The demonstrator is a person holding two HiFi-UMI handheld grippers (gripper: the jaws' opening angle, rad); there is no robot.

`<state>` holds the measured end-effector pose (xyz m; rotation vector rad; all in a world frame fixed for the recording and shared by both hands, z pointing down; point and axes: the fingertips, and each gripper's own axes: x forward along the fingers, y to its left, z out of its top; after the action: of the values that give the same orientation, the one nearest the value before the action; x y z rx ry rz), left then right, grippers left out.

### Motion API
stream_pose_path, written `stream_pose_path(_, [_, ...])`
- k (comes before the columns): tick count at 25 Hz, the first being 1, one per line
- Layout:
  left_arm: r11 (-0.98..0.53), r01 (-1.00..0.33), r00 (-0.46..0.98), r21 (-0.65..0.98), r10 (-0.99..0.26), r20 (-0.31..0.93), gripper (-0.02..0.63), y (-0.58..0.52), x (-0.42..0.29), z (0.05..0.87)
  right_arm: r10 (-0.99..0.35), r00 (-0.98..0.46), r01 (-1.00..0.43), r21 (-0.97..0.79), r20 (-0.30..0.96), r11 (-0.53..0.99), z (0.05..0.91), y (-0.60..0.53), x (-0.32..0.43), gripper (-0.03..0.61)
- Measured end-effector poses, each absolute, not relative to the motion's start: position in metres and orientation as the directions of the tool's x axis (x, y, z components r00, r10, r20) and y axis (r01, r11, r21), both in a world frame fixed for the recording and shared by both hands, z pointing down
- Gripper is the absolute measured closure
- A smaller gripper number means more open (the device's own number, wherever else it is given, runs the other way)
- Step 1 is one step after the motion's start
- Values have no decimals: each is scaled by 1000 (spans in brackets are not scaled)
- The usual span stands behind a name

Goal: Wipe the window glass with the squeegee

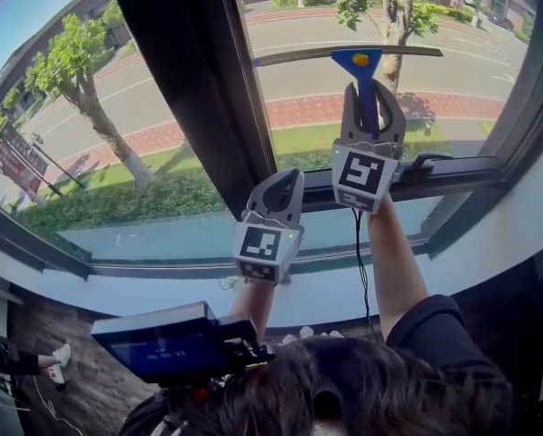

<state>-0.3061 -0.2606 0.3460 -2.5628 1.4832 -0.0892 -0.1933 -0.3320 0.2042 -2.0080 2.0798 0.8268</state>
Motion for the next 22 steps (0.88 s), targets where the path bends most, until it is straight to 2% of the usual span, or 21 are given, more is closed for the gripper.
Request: stream_pose_path(22, [-511, -846, 518, -151, -855, -12, 614, -264, -298, 355, -929, -94, -964, 266, -358, -5, 283, -332, -192, 436])
